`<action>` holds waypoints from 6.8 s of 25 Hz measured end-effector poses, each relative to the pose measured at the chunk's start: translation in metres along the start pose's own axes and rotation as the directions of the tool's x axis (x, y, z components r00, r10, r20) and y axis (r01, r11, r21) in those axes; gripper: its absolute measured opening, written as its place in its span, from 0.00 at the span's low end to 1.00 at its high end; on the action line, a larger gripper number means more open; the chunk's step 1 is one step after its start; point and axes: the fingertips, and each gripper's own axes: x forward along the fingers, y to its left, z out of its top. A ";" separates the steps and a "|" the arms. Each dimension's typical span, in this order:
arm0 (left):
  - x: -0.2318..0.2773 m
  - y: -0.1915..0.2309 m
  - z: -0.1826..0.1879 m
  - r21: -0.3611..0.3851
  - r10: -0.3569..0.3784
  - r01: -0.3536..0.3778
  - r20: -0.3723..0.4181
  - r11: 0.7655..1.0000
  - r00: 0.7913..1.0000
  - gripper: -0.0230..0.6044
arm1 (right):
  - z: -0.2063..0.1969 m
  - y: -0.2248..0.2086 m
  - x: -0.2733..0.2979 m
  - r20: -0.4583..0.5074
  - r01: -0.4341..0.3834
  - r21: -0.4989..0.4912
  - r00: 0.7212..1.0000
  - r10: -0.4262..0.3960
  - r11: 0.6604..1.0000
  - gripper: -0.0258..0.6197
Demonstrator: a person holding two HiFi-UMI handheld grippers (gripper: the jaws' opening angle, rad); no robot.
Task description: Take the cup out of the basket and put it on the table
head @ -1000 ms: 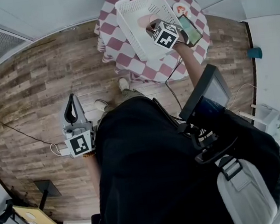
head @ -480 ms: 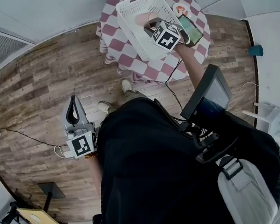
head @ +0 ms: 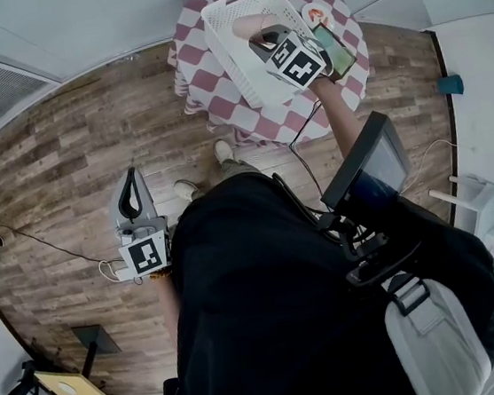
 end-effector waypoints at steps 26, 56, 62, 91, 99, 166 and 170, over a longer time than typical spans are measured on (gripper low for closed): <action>-0.014 -0.001 -0.008 0.032 -0.040 0.041 -0.036 0.999 0.999 0.05 | 0.082 -0.013 -0.082 0.305 0.097 0.173 0.941 -0.147 0.980 0.08; 0.003 -0.019 0.000 0.016 -0.109 0.109 -0.010 0.994 0.994 0.05 | 0.140 -0.019 -0.181 0.530 0.315 0.200 0.762 -0.373 0.928 0.08; 0.009 -0.023 0.006 0.022 -0.129 0.129 -0.013 0.991 0.992 0.05 | 0.144 -0.018 -0.194 0.553 0.331 0.211 0.735 -0.391 0.920 0.08; 0.032 -0.056 0.016 0.080 -0.244 0.243 0.001 0.967 0.970 0.05 | 0.146 0.007 -0.245 0.668 0.363 0.224 0.618 -0.413 0.905 0.08; 0.046 -0.066 0.024 0.099 -0.289 0.287 0.010 0.953 0.957 0.05 | 0.144 0.019 -0.248 0.676 0.323 0.216 0.632 -0.380 0.922 0.08; 0.085 -0.147 0.065 0.165 -0.508 0.491 0.085 0.856 0.857 0.05 | 0.066 0.109 -0.195 0.631 0.197 0.248 0.710 -0.312 0.949 0.08; 0.085 -0.149 0.063 0.167 -0.512 0.495 0.080 0.853 0.855 0.05 | 0.059 0.112 -0.188 0.625 0.189 0.253 0.716 -0.310 0.949 0.08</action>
